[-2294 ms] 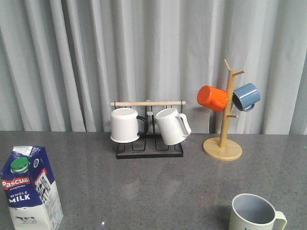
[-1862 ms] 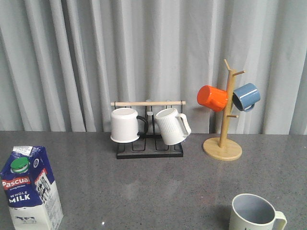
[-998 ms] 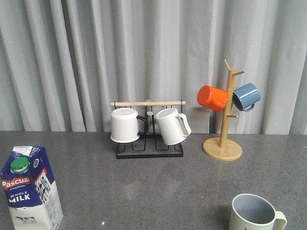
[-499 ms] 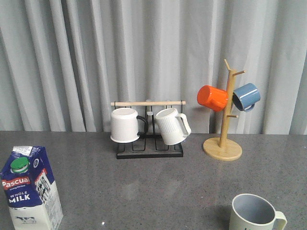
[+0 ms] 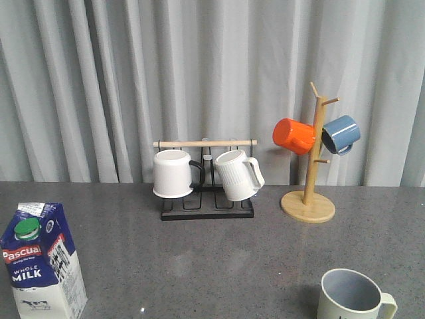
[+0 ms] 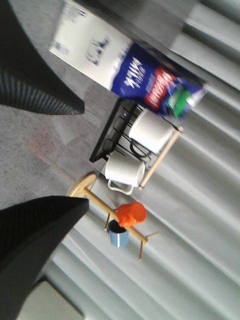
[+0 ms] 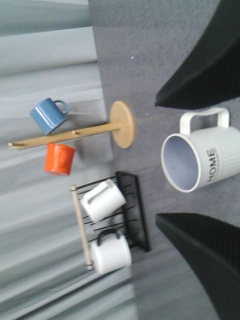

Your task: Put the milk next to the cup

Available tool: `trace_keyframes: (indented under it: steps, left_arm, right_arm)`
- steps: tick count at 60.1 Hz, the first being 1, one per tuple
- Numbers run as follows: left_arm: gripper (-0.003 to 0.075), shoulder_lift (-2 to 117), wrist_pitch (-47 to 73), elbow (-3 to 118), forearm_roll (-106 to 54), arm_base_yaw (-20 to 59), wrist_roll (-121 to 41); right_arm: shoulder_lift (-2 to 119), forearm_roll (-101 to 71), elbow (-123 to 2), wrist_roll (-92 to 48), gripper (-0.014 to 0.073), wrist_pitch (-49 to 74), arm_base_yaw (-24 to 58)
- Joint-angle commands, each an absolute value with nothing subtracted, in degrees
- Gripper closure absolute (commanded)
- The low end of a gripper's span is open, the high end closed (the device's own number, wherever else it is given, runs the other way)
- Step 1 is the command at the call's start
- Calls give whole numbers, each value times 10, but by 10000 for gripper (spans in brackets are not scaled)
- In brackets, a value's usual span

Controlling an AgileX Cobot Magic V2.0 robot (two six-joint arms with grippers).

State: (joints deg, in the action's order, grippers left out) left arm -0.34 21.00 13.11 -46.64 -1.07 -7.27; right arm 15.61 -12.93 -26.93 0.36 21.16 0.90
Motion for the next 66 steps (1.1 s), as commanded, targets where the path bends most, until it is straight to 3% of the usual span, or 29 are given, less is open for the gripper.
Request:
trace_keyframes:
  steps: [1,12,22,66]
  left_arm:
    - [362,41,219,196,-459,-11,-111]
    - [387,173,300,307,-356,-11,-112]
    - [387,254,309,359,-284,-11,-112]
    - [387,278,302,363,-280,-11,-110]
  right_arm:
    - [212,-70,-355,-6,160,243,7]
    - [338,-10,-473,0,160,363,7]
    - [421,0,-467,0,160,404,7]
    - [668,-4,-405,-18,192,214,7]
